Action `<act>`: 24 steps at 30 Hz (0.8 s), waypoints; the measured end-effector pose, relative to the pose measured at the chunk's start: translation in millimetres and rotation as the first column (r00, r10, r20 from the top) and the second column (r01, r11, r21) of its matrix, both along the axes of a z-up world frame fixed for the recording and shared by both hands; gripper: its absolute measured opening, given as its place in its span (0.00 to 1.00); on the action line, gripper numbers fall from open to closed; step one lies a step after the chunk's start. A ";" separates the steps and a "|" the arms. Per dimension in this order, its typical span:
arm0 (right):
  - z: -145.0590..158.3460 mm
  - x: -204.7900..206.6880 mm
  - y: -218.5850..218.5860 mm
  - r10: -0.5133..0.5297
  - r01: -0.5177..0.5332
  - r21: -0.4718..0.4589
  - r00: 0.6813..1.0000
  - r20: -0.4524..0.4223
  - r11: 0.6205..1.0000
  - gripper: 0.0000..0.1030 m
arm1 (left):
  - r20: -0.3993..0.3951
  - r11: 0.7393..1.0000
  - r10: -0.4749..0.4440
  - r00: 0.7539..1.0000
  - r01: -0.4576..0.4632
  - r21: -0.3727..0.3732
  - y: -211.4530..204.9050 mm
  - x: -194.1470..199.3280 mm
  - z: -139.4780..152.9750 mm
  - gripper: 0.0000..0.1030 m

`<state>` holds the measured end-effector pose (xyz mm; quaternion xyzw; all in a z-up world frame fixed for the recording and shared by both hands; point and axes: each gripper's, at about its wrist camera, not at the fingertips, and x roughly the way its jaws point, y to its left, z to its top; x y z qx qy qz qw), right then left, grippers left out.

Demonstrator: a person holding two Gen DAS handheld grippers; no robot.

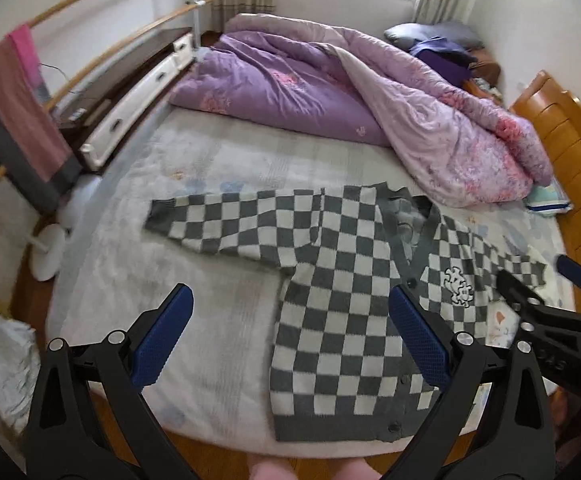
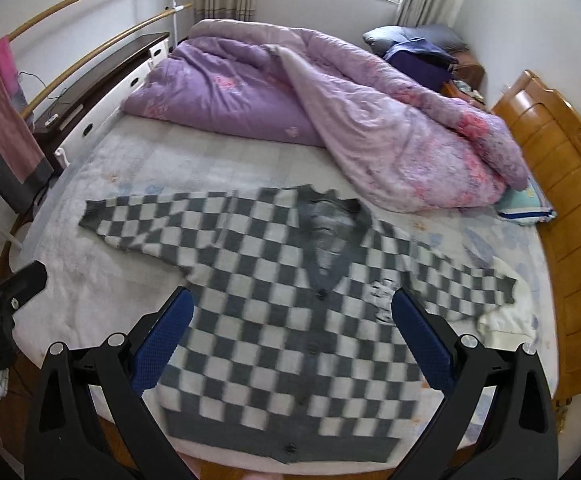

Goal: Fold large clothes
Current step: 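Reach the left tool to the cardigan sleeve cuff and grasp it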

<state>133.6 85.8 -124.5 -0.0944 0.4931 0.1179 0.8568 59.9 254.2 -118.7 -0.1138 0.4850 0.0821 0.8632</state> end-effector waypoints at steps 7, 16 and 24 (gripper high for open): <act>-71.5 51.4 85.7 -0.016 0.043 0.160 0.986 -0.169 0.986 0.93 | 0.076 0.986 0.105 0.992 -0.094 -0.137 120.3 33.9 -76.2 0.95; -157.2 105.4 159.7 0.024 -0.001 0.121 0.982 -0.188 0.993 0.93 | 0.002 0.949 0.292 0.956 -0.289 -0.128 254.8 93.1 -212.2 0.95; -219.9 127.5 173.7 -0.017 0.029 0.048 0.969 -0.245 0.998 0.93 | 0.011 0.918 0.353 0.936 -0.344 -0.199 318.0 133.9 -315.0 0.94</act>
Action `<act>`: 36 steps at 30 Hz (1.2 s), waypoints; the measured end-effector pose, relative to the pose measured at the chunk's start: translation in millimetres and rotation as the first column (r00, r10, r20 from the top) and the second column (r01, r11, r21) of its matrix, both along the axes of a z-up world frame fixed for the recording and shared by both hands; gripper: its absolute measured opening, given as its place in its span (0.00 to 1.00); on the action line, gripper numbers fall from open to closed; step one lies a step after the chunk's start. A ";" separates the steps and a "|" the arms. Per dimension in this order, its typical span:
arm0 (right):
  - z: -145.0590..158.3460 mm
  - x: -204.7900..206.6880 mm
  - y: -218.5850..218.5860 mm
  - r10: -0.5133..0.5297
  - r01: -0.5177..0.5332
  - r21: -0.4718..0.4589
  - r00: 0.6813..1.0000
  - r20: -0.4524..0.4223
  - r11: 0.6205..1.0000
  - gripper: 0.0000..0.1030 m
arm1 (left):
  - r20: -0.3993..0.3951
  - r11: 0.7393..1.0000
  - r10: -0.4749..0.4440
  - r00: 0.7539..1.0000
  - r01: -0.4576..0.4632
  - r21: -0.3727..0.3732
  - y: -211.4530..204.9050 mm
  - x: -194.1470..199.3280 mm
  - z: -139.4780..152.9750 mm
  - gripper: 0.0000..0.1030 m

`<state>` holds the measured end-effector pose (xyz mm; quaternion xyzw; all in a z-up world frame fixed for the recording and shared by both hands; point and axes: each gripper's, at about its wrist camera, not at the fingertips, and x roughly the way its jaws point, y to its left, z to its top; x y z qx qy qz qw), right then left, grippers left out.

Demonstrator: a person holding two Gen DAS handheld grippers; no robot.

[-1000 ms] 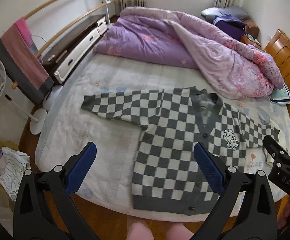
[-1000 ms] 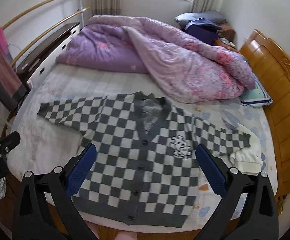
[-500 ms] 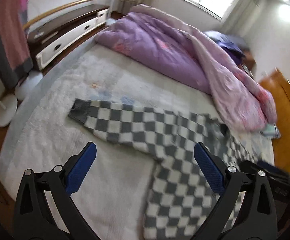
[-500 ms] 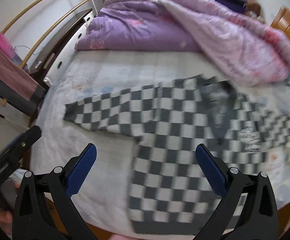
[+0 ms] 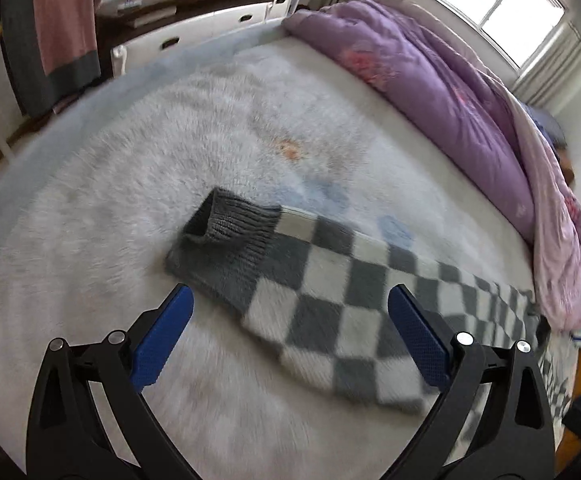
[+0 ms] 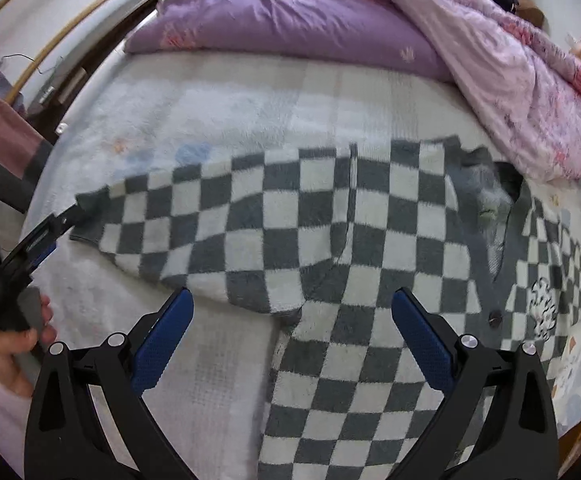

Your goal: Fold large clothes

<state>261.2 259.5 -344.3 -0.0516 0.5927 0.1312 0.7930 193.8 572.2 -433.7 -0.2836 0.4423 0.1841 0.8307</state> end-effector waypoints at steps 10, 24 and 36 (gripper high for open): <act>-46.6 0.5 -9.3 -0.035 0.031 -0.034 0.993 -0.111 0.999 0.93 | -0.003 0.997 0.040 0.999 -0.040 -0.059 48.1 17.4 -62.6 0.00; -52.9 11.5 -20.7 -0.071 0.074 0.010 0.987 -0.142 0.997 0.93 | -0.077 0.988 0.013 0.997 -0.024 -0.151 68.9 -11.8 -49.7 0.14; -73.7 13.0 -48.6 -0.099 0.101 0.002 0.972 -0.212 0.995 0.93 | -0.109 0.988 0.105 0.988 -0.116 -0.103 36.3 -19.1 -31.4 0.68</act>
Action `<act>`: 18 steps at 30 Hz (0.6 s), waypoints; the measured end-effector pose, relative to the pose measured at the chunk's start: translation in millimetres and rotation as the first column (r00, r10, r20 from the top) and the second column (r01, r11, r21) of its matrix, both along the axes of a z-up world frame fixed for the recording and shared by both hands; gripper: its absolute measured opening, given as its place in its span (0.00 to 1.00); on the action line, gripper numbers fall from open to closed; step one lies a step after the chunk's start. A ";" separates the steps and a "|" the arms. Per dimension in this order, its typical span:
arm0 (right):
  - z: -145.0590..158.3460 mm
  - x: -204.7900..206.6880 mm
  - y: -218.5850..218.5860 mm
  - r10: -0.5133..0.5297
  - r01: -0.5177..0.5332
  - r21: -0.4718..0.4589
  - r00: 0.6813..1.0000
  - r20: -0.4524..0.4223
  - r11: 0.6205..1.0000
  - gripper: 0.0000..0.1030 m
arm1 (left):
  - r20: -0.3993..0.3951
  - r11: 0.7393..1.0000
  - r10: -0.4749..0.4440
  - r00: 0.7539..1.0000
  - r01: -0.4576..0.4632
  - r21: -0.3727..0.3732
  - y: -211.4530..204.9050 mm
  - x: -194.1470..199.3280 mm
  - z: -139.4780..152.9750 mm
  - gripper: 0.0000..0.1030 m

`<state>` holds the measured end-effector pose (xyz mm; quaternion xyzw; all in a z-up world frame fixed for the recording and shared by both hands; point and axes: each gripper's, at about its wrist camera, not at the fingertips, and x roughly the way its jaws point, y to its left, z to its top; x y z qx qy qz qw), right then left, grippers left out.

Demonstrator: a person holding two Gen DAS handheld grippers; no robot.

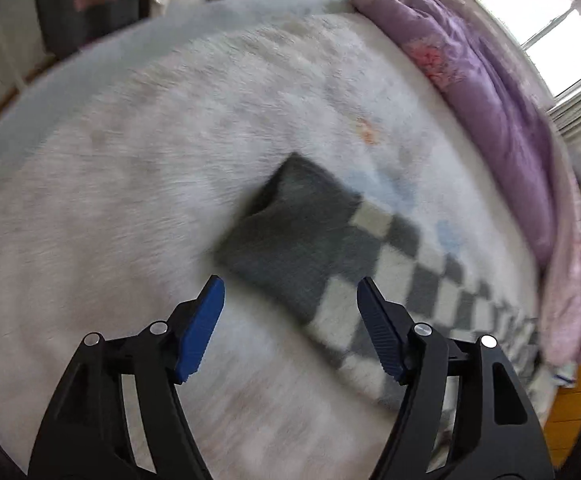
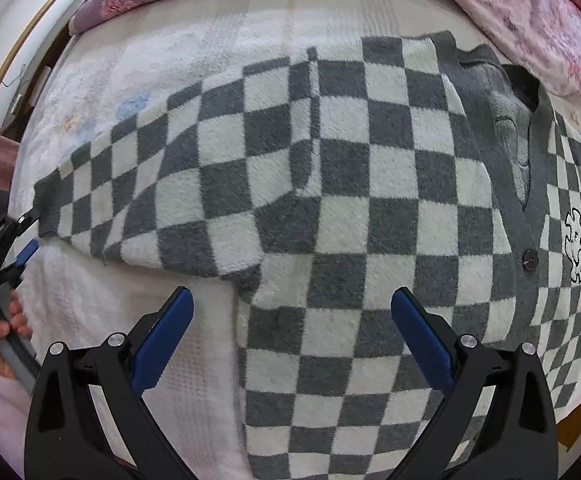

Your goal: Fold large clothes

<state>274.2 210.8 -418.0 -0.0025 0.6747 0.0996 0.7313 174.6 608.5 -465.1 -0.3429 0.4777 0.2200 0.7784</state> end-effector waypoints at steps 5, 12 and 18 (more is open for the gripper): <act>-3.7 7.4 -2.6 0.013 -0.013 0.022 1.000 -0.004 1.000 0.93 | 0.006 0.994 0.033 0.999 -0.033 -0.105 11.6 -0.5 -36.3 0.68; -11.5 3.9 3.9 0.091 -0.091 -0.029 0.996 0.017 0.995 0.93 | 0.088 0.999 0.034 0.996 -0.030 -0.042 20.1 22.6 -38.3 0.35; -26.9 10.1 1.6 0.087 -0.089 0.057 0.996 0.034 0.994 0.46 | 0.010 0.983 -0.104 0.995 0.101 0.152 -14.3 36.7 -1.6 0.11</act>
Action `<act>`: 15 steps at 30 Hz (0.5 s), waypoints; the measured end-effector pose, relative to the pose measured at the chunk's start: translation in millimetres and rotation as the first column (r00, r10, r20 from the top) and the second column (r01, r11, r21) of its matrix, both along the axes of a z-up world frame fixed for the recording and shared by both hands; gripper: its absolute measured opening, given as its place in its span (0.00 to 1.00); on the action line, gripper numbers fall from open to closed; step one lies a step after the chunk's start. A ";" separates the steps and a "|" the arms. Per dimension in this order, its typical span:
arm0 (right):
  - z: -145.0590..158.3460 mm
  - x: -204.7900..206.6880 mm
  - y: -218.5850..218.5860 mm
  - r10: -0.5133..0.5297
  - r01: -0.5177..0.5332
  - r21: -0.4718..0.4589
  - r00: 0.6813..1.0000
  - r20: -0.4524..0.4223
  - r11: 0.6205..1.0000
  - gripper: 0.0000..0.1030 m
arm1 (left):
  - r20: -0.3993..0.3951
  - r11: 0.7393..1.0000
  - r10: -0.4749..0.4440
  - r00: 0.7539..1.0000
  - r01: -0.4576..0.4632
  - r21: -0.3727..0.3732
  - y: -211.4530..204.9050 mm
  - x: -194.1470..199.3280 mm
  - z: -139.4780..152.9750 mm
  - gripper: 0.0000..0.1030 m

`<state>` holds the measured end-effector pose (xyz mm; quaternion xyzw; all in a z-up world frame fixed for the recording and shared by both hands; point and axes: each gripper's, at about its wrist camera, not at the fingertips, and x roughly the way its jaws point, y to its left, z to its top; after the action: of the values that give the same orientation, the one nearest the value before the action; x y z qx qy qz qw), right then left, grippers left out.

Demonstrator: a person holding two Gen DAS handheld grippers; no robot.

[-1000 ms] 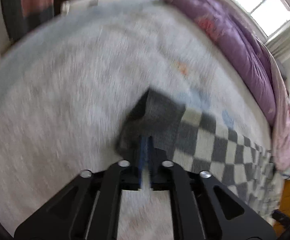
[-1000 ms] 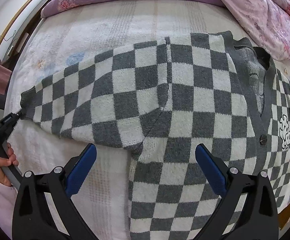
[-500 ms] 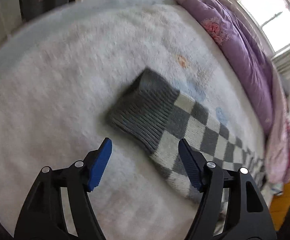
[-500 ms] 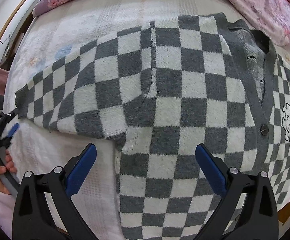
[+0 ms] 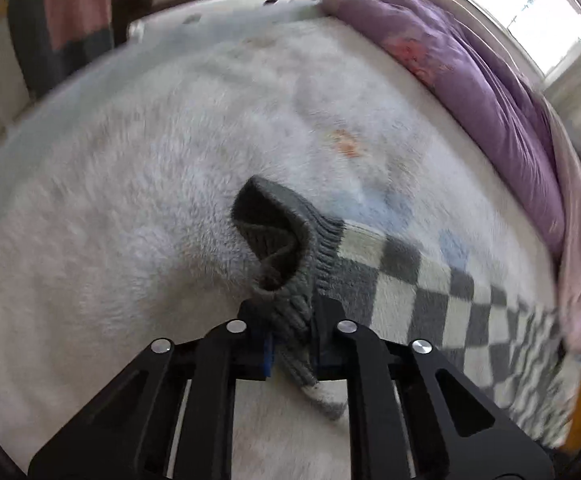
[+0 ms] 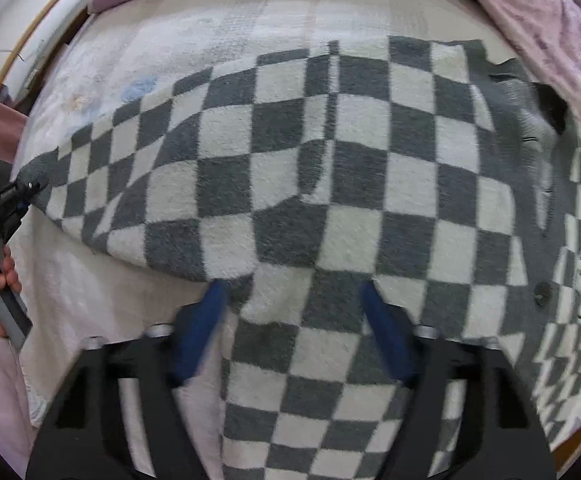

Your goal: Fold large clothes

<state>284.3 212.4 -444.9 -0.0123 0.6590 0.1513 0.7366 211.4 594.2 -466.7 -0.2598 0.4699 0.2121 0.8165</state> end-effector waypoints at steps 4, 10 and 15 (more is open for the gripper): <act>-10.9 11.2 -6.7 -0.047 0.047 0.062 0.999 -0.003 0.997 0.14 | -0.023 0.989 -0.043 0.999 0.046 0.138 -32.1 6.4 34.4 0.10; -50.7 33.0 -26.5 -0.152 0.163 0.169 0.985 -0.079 0.972 0.01 | -0.043 0.971 -0.067 0.997 0.075 0.228 -66.2 8.1 93.3 0.10; -85.1 40.6 -37.6 -0.231 0.277 0.275 0.955 -0.188 0.921 0.01 | -0.029 0.956 -0.078 0.997 0.083 0.280 -115.3 20.5 142.2 0.10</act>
<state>324.9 174.9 -530.0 0.1962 0.6787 0.1522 0.6911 231.9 478.9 -324.6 -0.1201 0.4525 0.2458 0.8488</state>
